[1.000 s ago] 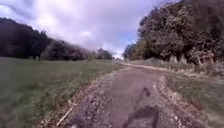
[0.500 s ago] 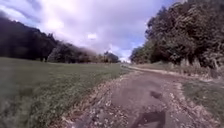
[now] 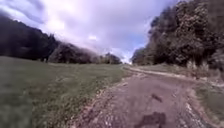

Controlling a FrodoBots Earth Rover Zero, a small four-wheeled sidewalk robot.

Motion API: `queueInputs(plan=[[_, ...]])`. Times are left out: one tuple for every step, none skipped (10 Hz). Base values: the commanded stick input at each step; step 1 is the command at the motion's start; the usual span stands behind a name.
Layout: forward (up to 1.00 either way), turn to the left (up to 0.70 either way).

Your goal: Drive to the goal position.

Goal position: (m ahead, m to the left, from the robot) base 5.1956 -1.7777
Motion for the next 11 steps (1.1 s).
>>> queueInputs(plan=[[0.85,-0.34],[0.85,-0.34],[0.85,-0.34],[0.85,-0.34],[0.85,-0.34],[0.85,-0.34],[0.85,-0.34],[0.85,-0.34],[0.85,-0.34],[0.85,-0.34],[0.85,-0.34]])
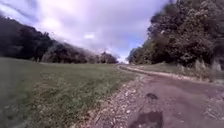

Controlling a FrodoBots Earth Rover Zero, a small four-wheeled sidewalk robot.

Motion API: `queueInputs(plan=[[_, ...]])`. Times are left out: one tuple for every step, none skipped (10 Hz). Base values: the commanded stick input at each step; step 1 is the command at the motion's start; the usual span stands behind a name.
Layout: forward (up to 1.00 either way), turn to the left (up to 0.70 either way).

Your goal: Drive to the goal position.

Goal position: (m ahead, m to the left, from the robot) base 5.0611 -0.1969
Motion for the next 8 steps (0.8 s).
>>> queueInputs(plan=[[0.85,-0.34],[0.0,-0.85],[0.0,-0.85],[0.0,-0.85],[0.0,-0.85],[0.0,-0.85],[0.0,-0.85],[0.0,-0.85]])
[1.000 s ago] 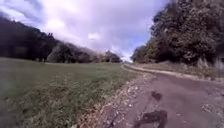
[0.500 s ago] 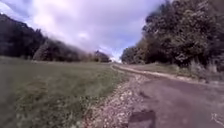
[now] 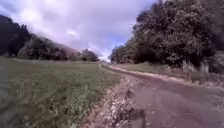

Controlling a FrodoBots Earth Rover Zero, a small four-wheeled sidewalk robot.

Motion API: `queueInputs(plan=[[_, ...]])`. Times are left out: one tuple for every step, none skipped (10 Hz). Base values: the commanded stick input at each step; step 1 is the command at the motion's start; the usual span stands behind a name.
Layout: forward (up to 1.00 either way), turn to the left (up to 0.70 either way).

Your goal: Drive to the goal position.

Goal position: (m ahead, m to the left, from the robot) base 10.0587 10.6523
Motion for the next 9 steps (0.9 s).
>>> queueInputs(plan=[[0.0,-0.85],[0.22,-0.68],[0.44,-0.46],[0.67,-0.22],[0.75,-0.21],[0.81,-0.11],[0.85,0.0],[0.85,0.0],[0.85,0.0]])
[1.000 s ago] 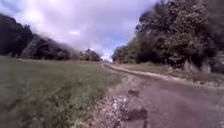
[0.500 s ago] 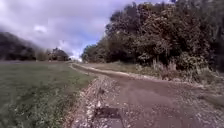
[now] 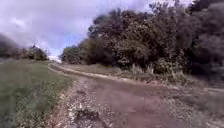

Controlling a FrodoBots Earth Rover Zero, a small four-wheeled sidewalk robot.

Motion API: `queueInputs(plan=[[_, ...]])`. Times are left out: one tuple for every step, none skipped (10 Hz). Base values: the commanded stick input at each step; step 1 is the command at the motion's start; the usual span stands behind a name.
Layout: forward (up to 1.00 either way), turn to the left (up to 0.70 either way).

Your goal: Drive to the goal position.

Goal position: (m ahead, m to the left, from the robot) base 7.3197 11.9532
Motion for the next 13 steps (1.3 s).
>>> queueInputs(plan=[[0.85,0.0],[0.85,0.0],[0.85,0.0],[0.85,0.0],[0.85,0.0],[0.85,0.0],[0.85,0.0],[0.85,0.0],[0.85,0.0],[0.85,0.0],[0.85,0.09],[0.85,0.2],[0.85,0.33]])
